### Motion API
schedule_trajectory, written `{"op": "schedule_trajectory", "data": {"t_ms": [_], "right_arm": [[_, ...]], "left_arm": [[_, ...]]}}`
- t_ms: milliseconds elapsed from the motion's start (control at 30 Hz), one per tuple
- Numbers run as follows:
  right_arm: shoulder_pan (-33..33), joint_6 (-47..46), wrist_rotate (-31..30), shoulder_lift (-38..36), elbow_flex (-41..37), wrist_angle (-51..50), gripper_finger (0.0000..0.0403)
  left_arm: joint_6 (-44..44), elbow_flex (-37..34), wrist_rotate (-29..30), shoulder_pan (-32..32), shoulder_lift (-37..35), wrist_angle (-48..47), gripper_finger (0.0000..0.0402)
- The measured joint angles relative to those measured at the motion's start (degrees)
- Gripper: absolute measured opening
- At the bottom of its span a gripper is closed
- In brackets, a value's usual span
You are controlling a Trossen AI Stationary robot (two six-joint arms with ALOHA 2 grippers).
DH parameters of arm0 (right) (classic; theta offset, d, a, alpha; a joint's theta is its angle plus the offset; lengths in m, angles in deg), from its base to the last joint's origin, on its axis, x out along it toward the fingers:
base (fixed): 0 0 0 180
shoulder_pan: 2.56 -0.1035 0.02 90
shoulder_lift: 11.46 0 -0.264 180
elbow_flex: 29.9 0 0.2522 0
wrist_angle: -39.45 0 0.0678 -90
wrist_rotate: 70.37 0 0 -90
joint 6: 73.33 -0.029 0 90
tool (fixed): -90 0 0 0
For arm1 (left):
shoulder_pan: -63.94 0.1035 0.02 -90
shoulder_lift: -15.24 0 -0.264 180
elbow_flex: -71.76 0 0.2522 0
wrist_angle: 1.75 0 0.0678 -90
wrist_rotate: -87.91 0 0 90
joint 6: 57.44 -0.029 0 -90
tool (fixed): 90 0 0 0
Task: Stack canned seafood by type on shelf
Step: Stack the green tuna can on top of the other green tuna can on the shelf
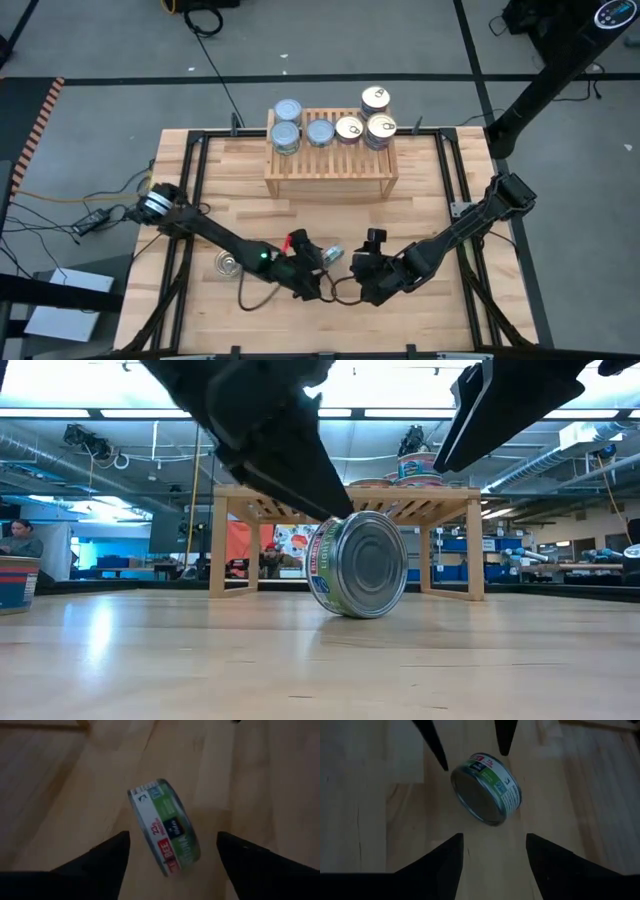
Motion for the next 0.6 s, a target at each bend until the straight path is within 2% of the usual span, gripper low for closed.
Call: {"op": "schedule_trajectory", "data": {"t_ms": [67, 200, 367, 600], "right_arm": [[0.0, -0.1, -0.2, 0.0, 0.0, -0.3, 0.0225], [0.0, -0.1, -0.5, 0.0, 0.0, -0.5, 0.0225], [-0.2, -0.1, -0.9, 0.0, 0.0, -0.6, 0.0225], [-0.4, -0.1, -1.1, 0.0, 0.0, -0.7, 0.0225]], "left_arm": [[0.1, 3.6, 0.5, 0.0, 1.9, -4.9, 0.0315], [0.7, 7.8, 0.6, 0.0, 4.3, -8.4, 0.0328], [5.5, 8.3, 0.6, 0.7, 4.8, -9.8, 0.0325], [10.6, 8.3, 1.0, 2.3, 4.8, -12.5, 0.0299]]}}
